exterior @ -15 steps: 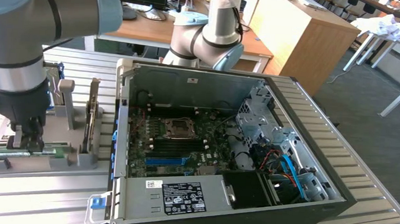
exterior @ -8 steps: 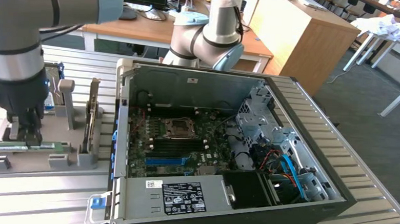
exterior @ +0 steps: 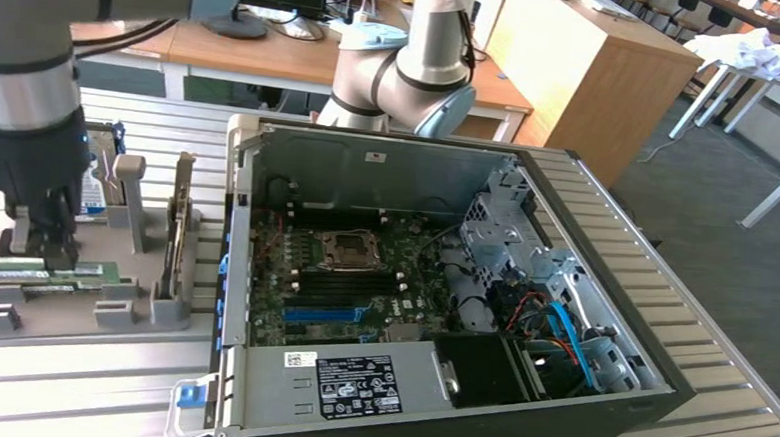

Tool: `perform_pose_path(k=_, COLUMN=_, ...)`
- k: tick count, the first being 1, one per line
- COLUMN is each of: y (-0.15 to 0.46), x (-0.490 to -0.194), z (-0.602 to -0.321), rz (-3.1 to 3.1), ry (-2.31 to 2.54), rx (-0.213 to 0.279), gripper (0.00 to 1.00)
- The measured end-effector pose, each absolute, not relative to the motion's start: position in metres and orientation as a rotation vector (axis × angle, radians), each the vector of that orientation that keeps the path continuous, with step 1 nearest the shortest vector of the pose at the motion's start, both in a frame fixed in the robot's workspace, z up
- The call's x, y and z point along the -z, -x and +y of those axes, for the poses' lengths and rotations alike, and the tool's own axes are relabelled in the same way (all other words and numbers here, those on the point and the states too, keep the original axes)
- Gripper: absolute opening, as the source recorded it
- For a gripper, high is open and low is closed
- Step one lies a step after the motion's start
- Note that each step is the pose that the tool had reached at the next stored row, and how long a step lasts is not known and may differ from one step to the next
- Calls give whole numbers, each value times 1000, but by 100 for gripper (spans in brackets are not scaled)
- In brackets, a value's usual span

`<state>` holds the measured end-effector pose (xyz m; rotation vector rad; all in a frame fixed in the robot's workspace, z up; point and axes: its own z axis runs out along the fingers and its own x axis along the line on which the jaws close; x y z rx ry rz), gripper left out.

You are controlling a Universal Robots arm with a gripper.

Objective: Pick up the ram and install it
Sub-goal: 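Pick up the ram and move it above insertion slot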

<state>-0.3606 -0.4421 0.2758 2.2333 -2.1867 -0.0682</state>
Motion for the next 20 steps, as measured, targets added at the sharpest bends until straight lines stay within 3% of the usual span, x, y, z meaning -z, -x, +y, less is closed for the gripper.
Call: perform_pose_path(k=20, y=360, x=-333, z=-442, rz=-2186, ry=-2233, rx=69, gripper=11)
